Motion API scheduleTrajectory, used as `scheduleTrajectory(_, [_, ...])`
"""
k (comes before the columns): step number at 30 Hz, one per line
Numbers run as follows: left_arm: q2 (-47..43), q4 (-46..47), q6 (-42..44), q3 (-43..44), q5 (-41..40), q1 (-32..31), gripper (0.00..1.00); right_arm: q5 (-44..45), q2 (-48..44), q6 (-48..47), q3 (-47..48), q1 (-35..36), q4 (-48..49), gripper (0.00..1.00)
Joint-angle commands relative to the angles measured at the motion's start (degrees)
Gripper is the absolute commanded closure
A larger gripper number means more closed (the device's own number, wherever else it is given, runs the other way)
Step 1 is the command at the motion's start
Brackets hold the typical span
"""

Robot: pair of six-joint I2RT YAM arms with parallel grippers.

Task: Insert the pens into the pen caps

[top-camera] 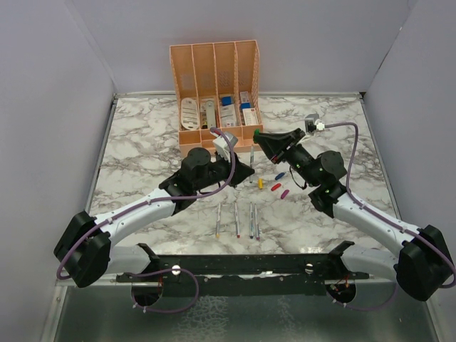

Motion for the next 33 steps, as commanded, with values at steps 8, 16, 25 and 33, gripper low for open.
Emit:
scheduleTrajectory(8, [-0.9, 1.9, 0.8, 1.4, -0.7, -0.3, 1.00, -1.9, 0.7, 0.6, 0.6, 0.2, 0.1, 0.99])
scheduleTrajectory(16, [-1.0, 1.9, 0.9, 1.4, -0.5, -0.4, 1.00, -1.2, 1.9, -0.6, 0.9, 0.3, 0.3, 0.99])
scheduleTrajectory(25, [-0.9, 1.9, 0.7, 1.3, -0.6, -0.3, 1.00, -1.1, 2.6, -1.5, 0.7, 0.2, 0.8, 0.99])
scheduleTrajectory(33, [-0.9, 2.0, 0.3, 1.5, -2.1, -0.4, 1.00, -2.8, 2.6, -0.9, 0.3, 0.3, 0.2, 0.99])
